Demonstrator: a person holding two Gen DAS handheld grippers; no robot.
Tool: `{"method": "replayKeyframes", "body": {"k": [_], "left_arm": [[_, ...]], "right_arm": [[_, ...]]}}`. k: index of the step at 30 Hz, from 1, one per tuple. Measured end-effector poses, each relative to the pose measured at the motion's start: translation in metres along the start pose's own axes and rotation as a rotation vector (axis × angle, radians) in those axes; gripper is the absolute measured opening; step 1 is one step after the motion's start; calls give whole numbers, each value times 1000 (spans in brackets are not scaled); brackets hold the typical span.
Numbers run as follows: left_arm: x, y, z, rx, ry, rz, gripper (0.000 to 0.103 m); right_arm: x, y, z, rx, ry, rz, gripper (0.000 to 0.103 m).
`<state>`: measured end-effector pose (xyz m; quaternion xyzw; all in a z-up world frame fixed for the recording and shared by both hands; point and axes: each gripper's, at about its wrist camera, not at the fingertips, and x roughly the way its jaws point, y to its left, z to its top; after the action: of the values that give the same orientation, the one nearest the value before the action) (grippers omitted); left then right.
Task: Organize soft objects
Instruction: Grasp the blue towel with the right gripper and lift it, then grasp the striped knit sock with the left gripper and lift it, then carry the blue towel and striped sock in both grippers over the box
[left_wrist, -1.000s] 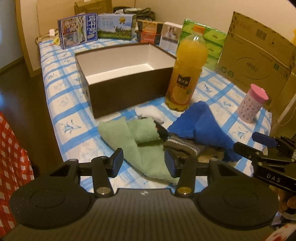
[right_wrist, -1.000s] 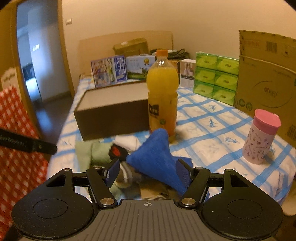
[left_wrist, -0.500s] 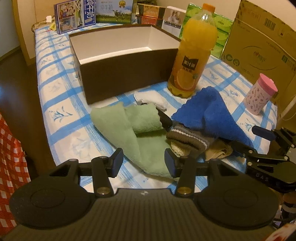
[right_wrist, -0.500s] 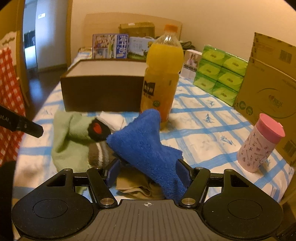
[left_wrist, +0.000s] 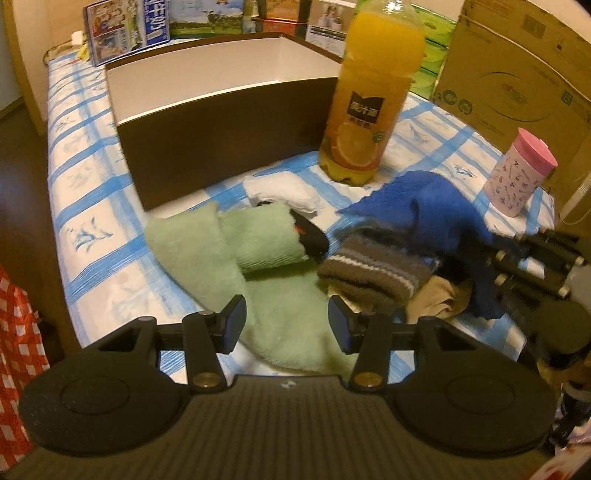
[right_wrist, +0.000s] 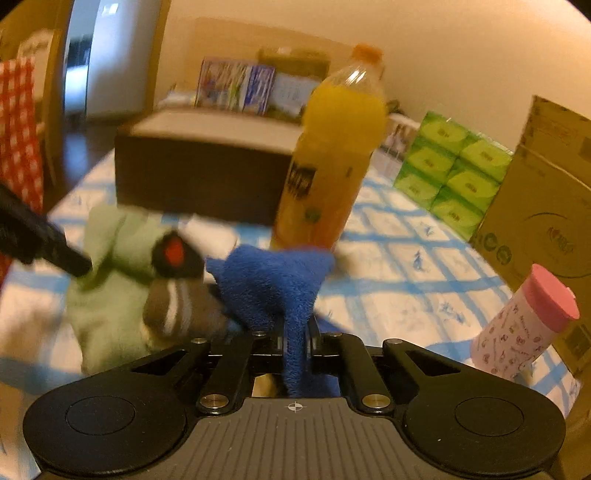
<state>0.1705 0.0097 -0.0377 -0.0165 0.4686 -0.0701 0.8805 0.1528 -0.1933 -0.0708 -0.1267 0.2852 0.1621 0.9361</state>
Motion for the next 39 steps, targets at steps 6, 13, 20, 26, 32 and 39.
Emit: {"method": "replayKeyframes", "body": {"k": [6, 13, 20, 26, 32, 39], "left_arm": [[6, -15, 5, 58, -21, -40, 45], [19, -43, 7, 192, -39, -103, 45], [42, -73, 4, 379, -43, -132, 45], [59, -91, 3, 498, -39, -118, 45], [72, -99, -2, 566, -27, -93, 40], [56, -87, 7, 510, -96, -100, 10]], "right_arm": [[-33, -40, 18, 194, -131, -14, 7], [-58, -75, 27, 376, -129, -43, 8], [-63, -85, 13, 467, -81, -45, 8], [-62, -90, 9, 496, -76, -47, 8], [-62, -88, 7, 498, -71, -42, 8], [-62, -88, 8, 495, -71, -41, 8]]}}
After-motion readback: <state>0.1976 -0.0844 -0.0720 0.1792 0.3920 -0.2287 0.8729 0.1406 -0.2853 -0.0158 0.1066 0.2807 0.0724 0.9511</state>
